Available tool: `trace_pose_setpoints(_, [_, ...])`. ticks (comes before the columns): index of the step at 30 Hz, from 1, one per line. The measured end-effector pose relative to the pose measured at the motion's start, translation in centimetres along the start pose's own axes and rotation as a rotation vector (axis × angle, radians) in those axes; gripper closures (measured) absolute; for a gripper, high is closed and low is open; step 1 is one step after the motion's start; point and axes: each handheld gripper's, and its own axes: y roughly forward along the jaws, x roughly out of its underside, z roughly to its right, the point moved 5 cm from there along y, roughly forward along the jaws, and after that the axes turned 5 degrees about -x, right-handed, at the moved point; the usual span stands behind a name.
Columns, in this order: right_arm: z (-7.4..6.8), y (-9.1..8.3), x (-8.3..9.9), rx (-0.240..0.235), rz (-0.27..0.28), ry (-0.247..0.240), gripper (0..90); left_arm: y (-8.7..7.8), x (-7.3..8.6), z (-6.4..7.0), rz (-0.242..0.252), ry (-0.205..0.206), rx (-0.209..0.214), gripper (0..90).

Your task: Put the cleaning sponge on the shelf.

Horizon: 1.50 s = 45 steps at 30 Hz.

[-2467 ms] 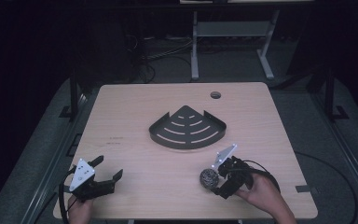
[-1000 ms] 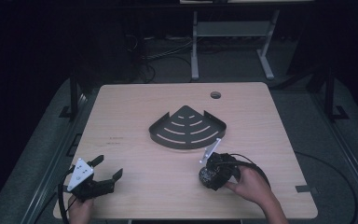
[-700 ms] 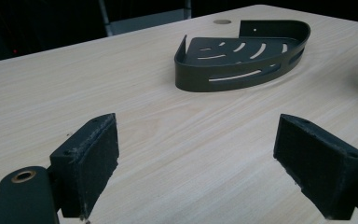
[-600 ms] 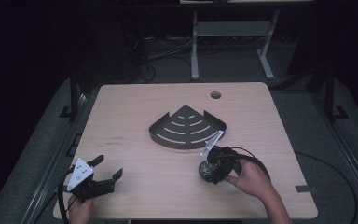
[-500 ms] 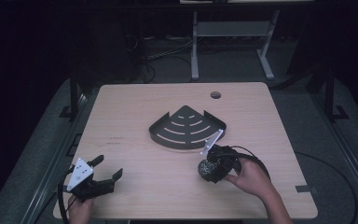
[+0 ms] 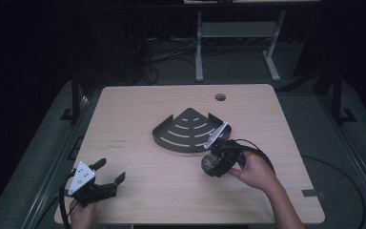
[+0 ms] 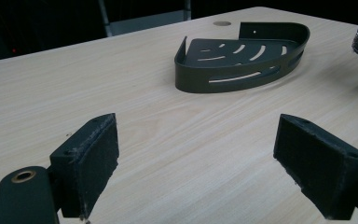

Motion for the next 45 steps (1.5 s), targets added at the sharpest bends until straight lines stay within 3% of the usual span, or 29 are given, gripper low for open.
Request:
trace_pose_setpoints(16, [0.8, -0.4, -2.0, 0.018, -0.043, -0.027, 31.4, 0.1, 0.0, 0.1, -0.003, 0.000, 0.008, 13.2])
trace_pose_setpoints(21, [1.3, -0.6, -2.5, -0.003, -0.040, -0.022, 31.5, 0.1, 0.0, 0.1, -0.004, -0.003, 0.006, 13.2])
trace_pose_setpoints(45, [3.6, -1.1, -4.7, -0.005, -0.068, -0.006, 31.5, 0.1, 0.0, 0.1, -0.004, -0.004, 0.010, 13.2])
